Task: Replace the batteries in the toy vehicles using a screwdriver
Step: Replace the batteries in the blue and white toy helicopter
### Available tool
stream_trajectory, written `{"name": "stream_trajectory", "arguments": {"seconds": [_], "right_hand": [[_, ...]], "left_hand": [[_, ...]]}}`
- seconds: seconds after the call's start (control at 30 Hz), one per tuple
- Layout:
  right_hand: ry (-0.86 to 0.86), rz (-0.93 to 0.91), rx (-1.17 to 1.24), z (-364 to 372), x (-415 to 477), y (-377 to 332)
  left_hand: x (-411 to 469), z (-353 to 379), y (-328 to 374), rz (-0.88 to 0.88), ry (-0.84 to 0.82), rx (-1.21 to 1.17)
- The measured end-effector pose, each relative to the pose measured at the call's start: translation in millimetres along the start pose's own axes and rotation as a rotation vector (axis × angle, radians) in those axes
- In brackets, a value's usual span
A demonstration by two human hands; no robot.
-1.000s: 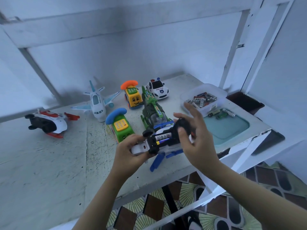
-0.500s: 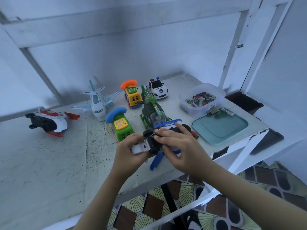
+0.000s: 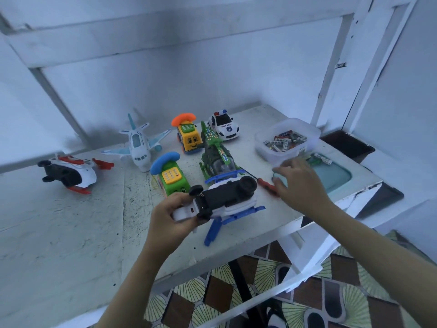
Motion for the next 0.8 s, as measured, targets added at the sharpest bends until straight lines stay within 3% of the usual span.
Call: {"name": "stream_trajectory", "arguments": {"seconds": [0.07,0.23,0.5,0.57,0.7,0.8], "right_hand": [[-0.1,0.003,-0.145,13,-3,8],[-0.049,-0.036,-0.083,7,-5,-1],[-0.155,-0.056,-0.283,13,-3,-6],[-0.087,-0.041,-0.157,14,0,-2],[0.055,0.099,0.425,-2,3,-3],[0.157,0.091,0.755,-28,3,-19]], "left_hand": [[0,0,0,0.001,0.0,0.013],[1,0,-1,0.003,-0.003,0.011],[-2,-1,-3,-0.017,0.015,0.004],[-4,-2,-4,-0.028,0.028,-0.007],[-7,-2,-5,-0.036,0.03,-0.026],[-6,-1,-4,-0.051,0.018,-0.033]]}}
Point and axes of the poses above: each hand's wrist, its own x-axis towards the middle knuckle, its own z-axis out of the palm, y = z × x, the point moved 5 cm from there along x, towards the middle knuckle, and after that the axes turned 6 degrees about z, right-handed, at the moved point
